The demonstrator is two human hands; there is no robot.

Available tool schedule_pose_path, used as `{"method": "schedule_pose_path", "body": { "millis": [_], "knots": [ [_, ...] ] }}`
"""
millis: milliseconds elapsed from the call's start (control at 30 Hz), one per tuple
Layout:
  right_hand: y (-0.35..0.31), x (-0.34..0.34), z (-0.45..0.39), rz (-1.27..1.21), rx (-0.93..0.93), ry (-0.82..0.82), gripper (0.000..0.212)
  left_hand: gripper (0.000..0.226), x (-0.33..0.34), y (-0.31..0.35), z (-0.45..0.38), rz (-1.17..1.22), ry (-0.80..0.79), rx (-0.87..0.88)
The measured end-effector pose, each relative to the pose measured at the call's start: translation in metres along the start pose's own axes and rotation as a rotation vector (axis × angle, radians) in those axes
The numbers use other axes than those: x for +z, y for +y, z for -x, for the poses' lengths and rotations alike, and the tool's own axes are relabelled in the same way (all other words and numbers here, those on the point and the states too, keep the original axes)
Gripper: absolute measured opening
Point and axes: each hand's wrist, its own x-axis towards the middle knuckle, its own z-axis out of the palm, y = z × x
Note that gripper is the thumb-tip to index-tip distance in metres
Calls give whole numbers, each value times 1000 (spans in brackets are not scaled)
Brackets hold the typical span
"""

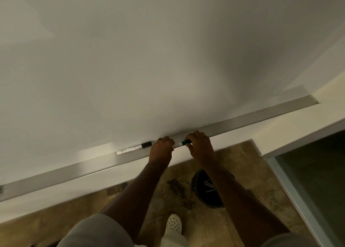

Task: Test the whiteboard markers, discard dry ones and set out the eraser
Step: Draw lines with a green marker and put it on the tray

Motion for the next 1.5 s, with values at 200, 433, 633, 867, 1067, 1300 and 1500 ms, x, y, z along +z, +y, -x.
{"method": "schedule_pose_path", "body": {
  "millis": [200,433,633,867,1067,1300,1500],
  "knots": [
    [-8,-15,2,-244,-76,77,17,11,-20,-8,1,117,41,-52],
    [-52,-75,3,-804,92,281,43,11,-71,12,11,644,214,-120],
    [-105,-140,-1,-1180,181,420,27,16,-133,41,23,1093,327,-18],
    [-152,-220,-10,-1287,26,378,23,16,-211,33,47,1340,477,121],
    [-203,-270,-14,-1328,-260,97,25,42,-285,16,65,1369,453,345],
    [-273,-294,-19,-1253,-524,-118,23,49,-351,-8,103,1559,630,460],
    [-329,-319,-29,-1281,-749,-252,35,28,-401,-30,133,1711,793,443]
  ]
}}
